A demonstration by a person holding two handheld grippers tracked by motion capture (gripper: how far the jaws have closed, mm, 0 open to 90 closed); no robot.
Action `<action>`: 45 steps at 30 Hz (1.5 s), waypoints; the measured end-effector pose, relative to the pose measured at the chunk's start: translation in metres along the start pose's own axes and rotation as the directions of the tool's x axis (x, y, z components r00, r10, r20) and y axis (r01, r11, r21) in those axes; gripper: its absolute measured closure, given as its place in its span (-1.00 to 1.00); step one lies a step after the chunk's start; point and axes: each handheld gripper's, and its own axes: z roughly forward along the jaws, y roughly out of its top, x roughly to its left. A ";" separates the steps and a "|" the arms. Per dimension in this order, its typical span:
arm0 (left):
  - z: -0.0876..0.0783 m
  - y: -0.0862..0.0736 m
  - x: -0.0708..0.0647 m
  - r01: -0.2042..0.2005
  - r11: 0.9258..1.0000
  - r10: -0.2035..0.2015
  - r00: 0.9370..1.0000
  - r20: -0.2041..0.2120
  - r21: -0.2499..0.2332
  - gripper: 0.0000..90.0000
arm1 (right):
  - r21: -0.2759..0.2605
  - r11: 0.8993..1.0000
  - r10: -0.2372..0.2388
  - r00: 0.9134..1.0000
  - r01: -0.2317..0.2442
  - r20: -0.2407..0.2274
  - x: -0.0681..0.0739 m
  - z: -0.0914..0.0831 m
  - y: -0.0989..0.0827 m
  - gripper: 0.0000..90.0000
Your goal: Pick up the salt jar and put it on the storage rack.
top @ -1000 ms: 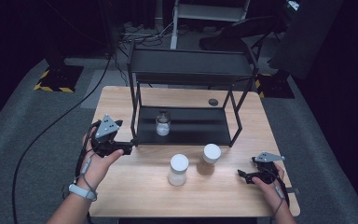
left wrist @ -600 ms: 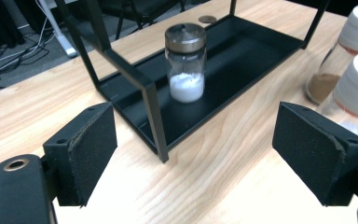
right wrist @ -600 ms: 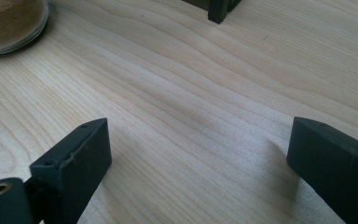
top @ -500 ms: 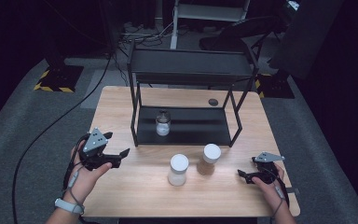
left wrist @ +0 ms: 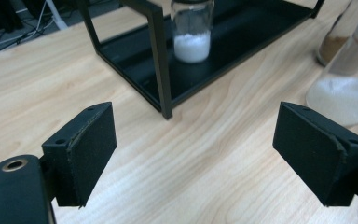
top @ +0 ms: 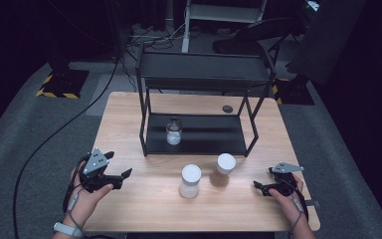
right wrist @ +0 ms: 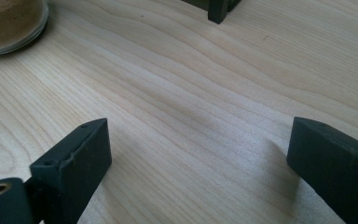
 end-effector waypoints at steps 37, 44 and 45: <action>0.026 -0.061 -0.002 0.111 0.975 -0.099 0.993 -0.071 0.191 -0.72 | 0.002 1.000 0.000 1.000 0.000 0.001 0.000 0.000 0.000 -0.86; 0.029 -0.057 0.000 0.111 0.966 -0.098 0.993 -0.067 0.233 -0.78 | 0.002 1.000 0.000 1.000 0.000 0.001 0.000 0.000 0.000 -0.86; 0.030 -0.056 0.000 0.109 0.965 -0.096 0.993 -0.064 0.238 -0.81 | 0.002 1.000 0.000 1.000 0.000 0.001 0.000 0.000 0.000 -0.86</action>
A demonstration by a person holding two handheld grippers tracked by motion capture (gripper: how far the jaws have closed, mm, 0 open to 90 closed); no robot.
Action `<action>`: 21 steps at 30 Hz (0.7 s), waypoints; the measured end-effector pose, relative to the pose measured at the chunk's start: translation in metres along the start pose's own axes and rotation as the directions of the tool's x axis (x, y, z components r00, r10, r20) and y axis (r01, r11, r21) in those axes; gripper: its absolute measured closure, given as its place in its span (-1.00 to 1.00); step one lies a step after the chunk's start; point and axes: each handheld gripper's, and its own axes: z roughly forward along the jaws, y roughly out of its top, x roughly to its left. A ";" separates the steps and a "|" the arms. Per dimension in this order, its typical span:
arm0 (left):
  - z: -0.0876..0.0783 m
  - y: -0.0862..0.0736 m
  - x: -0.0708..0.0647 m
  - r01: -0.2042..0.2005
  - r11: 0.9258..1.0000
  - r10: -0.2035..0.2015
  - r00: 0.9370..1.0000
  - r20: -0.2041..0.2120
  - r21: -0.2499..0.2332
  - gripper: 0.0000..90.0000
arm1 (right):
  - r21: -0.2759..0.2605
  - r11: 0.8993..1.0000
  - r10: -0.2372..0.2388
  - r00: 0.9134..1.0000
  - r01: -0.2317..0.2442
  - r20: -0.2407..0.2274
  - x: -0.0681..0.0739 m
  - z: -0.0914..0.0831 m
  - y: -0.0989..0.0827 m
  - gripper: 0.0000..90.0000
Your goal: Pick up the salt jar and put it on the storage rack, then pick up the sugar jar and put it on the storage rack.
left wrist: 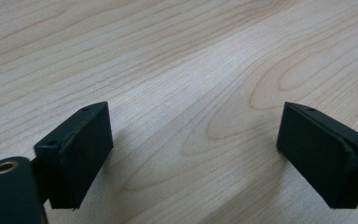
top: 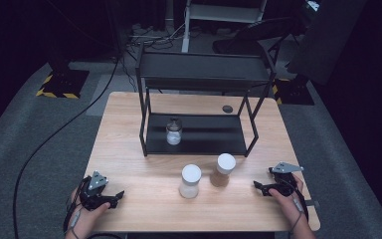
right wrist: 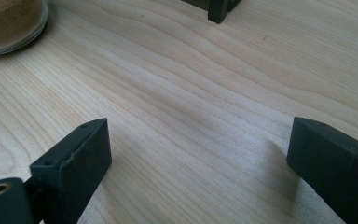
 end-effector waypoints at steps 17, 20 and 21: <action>0.001 0.000 0.001 -0.005 1.000 0.005 1.000 0.005 0.000 -0.86 | 0.002 1.000 -0.001 1.000 0.001 0.000 0.000 0.000 0.000 -0.87; 0.001 0.000 0.001 -0.005 1.000 0.005 1.000 0.004 0.000 -0.86 | 0.002 1.000 -0.002 1.000 0.002 -0.002 0.000 0.000 0.000 -0.87; 0.001 0.000 0.001 -0.005 1.000 0.005 1.000 0.004 0.001 -0.86 | 0.002 1.000 -0.002 1.000 0.002 -0.003 -0.001 0.000 0.001 -0.87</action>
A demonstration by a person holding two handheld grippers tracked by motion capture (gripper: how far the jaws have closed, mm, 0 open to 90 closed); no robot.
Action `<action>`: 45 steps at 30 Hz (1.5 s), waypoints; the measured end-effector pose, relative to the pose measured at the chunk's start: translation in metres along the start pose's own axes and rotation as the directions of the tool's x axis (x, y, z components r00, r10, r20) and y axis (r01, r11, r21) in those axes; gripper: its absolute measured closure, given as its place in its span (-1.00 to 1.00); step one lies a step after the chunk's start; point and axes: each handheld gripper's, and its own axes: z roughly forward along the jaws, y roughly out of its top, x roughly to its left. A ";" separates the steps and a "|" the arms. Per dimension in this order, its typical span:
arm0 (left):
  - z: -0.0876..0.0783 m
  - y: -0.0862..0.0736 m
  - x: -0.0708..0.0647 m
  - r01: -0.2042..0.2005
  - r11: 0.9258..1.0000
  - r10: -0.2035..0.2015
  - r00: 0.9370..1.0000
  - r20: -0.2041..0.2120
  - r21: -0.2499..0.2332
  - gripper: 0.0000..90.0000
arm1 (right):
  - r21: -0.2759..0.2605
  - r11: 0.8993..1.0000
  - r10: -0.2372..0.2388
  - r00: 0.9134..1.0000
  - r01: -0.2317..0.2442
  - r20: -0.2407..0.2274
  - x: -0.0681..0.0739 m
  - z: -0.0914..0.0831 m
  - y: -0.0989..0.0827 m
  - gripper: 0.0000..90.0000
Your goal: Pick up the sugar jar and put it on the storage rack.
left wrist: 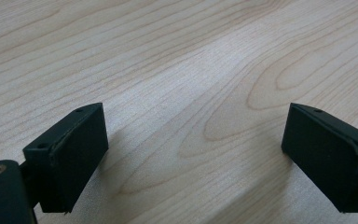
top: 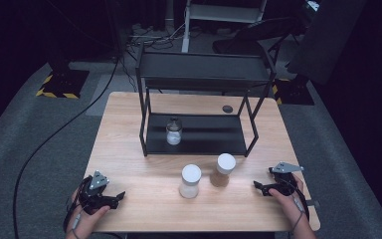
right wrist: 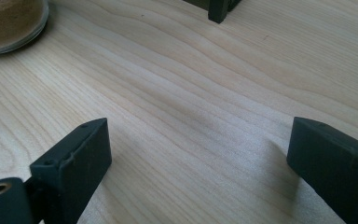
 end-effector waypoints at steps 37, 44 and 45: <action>0.002 0.002 -0.001 0.002 1.000 -0.002 1.000 -0.001 0.007 -0.91 | -0.090 0.992 -0.090 0.996 0.089 -0.009 0.010 -0.055 0.061 -0.83; 0.002 0.002 -0.001 0.002 1.000 -0.002 1.000 -0.001 0.008 -0.92 | -0.111 0.983 -0.152 0.988 0.149 -0.018 0.019 -0.059 0.085 -0.83; 0.002 0.002 -0.001 0.002 1.000 -0.002 1.000 -0.001 0.008 -0.92 | -0.111 0.983 -0.152 0.988 0.149 -0.018 0.019 -0.059 0.085 -0.83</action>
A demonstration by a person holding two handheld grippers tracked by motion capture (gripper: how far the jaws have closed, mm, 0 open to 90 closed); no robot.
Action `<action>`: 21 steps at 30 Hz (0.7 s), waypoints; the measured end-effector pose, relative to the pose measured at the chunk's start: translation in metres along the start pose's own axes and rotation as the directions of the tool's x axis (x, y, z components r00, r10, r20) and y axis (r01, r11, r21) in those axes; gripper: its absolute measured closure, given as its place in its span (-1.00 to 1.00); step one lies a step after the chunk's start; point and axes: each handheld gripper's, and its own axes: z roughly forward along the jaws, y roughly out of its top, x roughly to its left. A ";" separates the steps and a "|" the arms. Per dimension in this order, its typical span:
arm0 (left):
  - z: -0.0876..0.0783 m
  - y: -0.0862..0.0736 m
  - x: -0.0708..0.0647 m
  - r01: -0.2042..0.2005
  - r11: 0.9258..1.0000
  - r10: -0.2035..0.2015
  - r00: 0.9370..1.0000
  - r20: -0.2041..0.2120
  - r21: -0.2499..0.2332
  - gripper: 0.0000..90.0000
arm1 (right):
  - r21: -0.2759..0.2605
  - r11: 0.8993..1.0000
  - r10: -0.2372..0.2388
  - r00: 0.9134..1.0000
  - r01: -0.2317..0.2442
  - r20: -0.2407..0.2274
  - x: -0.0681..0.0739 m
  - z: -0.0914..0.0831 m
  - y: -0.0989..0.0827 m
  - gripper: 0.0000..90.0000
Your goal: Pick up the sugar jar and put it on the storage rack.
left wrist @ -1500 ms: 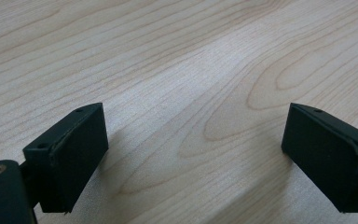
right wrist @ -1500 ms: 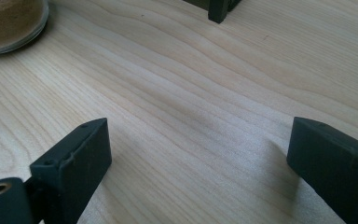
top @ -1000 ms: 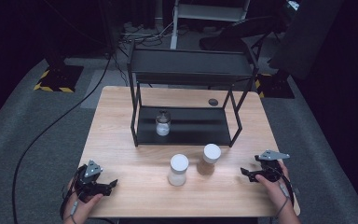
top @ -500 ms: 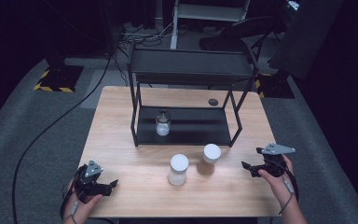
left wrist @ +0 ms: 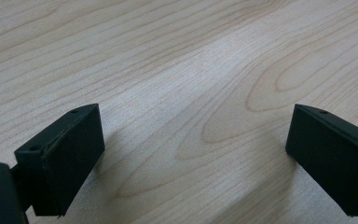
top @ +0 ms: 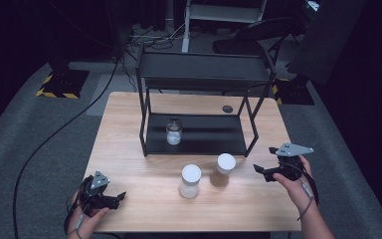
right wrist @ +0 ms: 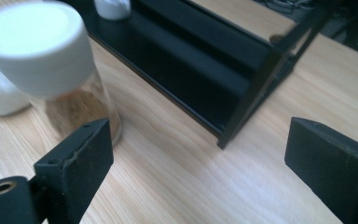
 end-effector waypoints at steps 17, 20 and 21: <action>0.000 0.000 0.000 -0.003 1.000 0.003 1.000 0.001 0.001 -0.93 | -0.060 0.994 -0.096 0.991 0.090 -0.098 0.015 0.014 0.056 -0.83; 0.000 0.000 0.000 -0.002 1.000 0.002 1.000 0.002 0.000 -0.93 | -0.070 0.993 -0.104 0.988 0.096 -0.114 0.017 0.017 0.063 -0.83; 0.000 0.000 0.000 -0.002 1.000 0.002 1.000 0.002 0.000 -0.93 | -0.070 0.993 -0.104 0.988 0.096 -0.114 0.017 0.017 0.063 -0.83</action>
